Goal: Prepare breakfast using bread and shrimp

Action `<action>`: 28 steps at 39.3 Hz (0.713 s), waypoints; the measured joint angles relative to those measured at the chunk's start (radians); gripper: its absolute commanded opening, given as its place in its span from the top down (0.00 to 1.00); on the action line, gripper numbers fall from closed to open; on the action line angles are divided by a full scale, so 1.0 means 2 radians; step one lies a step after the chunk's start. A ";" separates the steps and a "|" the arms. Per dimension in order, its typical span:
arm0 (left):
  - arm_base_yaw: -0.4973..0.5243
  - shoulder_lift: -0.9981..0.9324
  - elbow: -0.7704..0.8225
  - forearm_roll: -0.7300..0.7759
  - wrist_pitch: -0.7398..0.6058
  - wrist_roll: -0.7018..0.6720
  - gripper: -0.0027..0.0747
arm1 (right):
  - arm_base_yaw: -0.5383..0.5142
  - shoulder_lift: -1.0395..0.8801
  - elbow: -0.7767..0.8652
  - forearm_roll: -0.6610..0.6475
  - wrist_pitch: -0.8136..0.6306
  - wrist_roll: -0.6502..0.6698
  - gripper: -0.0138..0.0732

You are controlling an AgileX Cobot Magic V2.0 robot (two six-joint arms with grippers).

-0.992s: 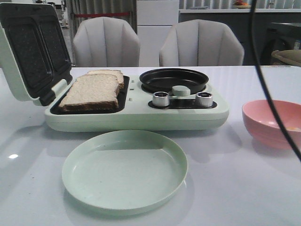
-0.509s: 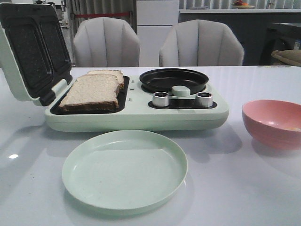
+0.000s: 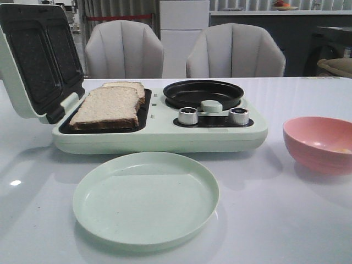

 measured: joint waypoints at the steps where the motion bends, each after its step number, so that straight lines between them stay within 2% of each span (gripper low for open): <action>1: 0.000 0.000 0.000 0.000 0.000 0.000 0.37 | 0.000 -0.010 0.010 0.001 -0.001 0.000 0.17; 11: 0.000 0.000 0.000 0.000 0.000 0.000 0.37 | 0.000 -0.100 0.092 0.005 -0.007 0.000 0.17; 28: 0.000 0.006 -0.012 0.002 0.015 0.000 0.37 | 0.000 -0.102 0.108 0.005 -0.006 0.000 0.17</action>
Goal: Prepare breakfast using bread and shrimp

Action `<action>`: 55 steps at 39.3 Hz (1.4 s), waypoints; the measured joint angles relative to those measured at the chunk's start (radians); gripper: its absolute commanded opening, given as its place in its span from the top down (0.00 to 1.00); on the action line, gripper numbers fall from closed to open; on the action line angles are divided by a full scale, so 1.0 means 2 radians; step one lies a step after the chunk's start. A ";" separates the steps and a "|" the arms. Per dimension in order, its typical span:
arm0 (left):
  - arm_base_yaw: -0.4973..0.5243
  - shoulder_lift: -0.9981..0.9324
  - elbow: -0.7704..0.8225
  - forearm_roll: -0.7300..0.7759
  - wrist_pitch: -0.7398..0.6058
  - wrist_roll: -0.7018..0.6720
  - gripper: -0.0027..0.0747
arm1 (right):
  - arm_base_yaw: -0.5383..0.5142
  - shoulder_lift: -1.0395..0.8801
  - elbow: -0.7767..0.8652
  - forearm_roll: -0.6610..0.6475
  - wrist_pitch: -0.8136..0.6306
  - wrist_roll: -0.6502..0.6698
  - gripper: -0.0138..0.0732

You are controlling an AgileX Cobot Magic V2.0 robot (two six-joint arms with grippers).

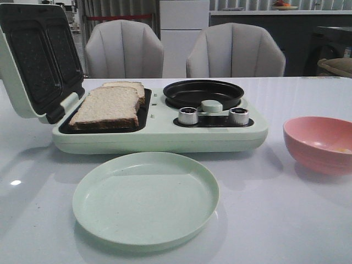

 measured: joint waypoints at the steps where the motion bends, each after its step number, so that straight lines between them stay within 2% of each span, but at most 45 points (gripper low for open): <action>1: 0.000 0.006 -0.009 0.001 0.008 0.000 0.37 | 0.000 0.000 0.000 0.000 0.000 0.000 0.17; 10: 0.000 0.105 -0.119 -0.013 0.035 -0.013 0.37 | 0.000 0.000 0.000 0.000 0.000 0.000 0.17; 20: 0.006 0.270 -0.231 -0.015 0.053 -0.017 0.37 | 0.000 0.000 0.000 0.000 0.000 0.000 0.17; 28: 0.063 0.382 -0.330 -0.026 0.111 -0.018 0.37 | 0.000 0.000 0.000 0.000 0.000 0.000 0.17; 40: 0.133 0.503 -0.399 -0.069 0.143 -0.017 0.37 | 0.000 0.000 0.000 0.000 0.000 0.000 0.17; 47: 0.139 0.573 -0.443 -0.094 0.194 0.005 0.37 | 0.000 0.000 0.000 0.000 0.000 0.000 0.17; 55: 0.139 0.625 -0.485 -0.115 0.210 0.013 0.37 | 0.000 0.000 0.000 0.000 0.000 0.000 0.17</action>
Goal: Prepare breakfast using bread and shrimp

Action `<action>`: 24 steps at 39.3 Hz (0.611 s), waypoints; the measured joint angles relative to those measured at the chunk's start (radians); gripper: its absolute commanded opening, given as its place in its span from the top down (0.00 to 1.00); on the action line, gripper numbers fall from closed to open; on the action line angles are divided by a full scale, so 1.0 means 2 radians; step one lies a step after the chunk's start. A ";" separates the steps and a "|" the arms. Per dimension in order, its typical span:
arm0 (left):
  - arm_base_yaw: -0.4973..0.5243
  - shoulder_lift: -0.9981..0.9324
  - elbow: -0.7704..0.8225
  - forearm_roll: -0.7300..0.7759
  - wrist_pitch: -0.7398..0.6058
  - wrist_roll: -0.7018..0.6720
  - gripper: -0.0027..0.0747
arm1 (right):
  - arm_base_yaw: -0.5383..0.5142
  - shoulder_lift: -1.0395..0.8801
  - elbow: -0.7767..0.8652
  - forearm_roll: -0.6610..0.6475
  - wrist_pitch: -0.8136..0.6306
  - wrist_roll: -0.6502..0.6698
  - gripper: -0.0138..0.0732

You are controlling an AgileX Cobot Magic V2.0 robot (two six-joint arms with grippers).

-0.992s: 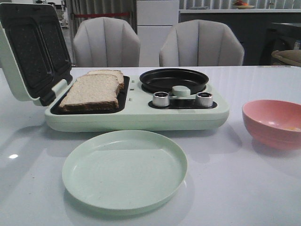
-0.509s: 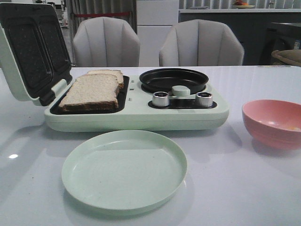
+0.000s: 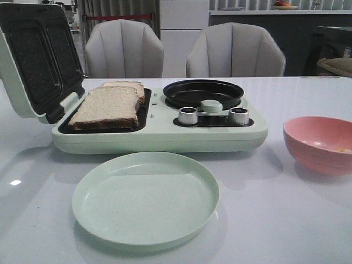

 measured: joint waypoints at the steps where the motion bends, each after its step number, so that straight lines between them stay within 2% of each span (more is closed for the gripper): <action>1: 0.000 0.004 -0.006 -0.001 0.001 0.000 0.37 | 0.000 0.000 0.000 0.000 0.000 0.000 0.17; 7: 0.004 0.023 -0.033 -0.012 0.007 0.000 0.37 | 0.000 0.000 0.000 0.000 0.000 0.000 0.17; 15: 0.044 0.032 -0.039 -0.027 0.011 0.004 0.37 | 0.000 0.000 0.000 0.000 0.000 0.000 0.17; 24: 0.104 0.064 -0.041 -0.151 0.057 0.109 0.37 | 0.000 0.000 0.000 0.000 0.000 0.000 0.17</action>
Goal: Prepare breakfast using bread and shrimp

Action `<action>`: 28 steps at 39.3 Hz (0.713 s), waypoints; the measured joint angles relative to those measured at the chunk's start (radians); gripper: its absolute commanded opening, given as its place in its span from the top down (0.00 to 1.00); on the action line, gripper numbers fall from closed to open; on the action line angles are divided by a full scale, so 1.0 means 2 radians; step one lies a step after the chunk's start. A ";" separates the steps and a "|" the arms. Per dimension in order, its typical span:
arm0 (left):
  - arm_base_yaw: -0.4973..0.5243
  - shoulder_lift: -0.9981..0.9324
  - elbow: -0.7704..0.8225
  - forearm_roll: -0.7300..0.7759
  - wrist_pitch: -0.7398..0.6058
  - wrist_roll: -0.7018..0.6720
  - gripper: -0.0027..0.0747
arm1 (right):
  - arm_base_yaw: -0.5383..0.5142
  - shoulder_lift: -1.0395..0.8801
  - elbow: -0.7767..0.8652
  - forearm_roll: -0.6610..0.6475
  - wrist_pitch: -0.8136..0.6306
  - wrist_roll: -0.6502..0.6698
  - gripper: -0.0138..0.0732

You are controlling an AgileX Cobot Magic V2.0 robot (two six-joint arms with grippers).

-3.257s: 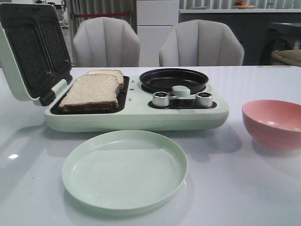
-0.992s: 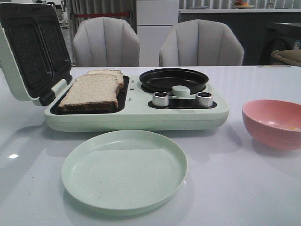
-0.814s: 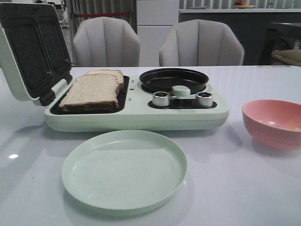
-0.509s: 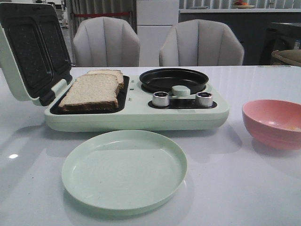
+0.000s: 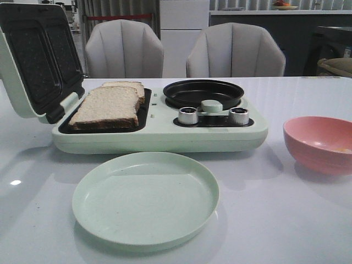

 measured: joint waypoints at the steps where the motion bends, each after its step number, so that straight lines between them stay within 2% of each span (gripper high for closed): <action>1: 0.004 0.004 0.000 -0.012 0.004 0.006 0.37 | 0.000 0.000 0.000 0.000 0.000 0.000 0.17; 10: 0.040 0.050 0.000 -0.098 0.044 0.070 0.37 | 0.000 0.000 0.000 0.000 0.000 0.000 0.17; 21: 0.044 0.099 -0.001 -0.184 0.064 0.118 0.39 | 0.000 0.000 0.000 0.000 0.000 0.000 0.17; 25: 0.044 0.114 -0.001 -0.214 0.078 0.138 0.51 | 0.000 0.000 0.000 0.000 0.000 0.000 0.17; 28: 0.044 0.123 -0.001 -0.233 0.088 0.151 0.66 | 0.000 0.000 0.000 0.000 0.000 0.000 0.17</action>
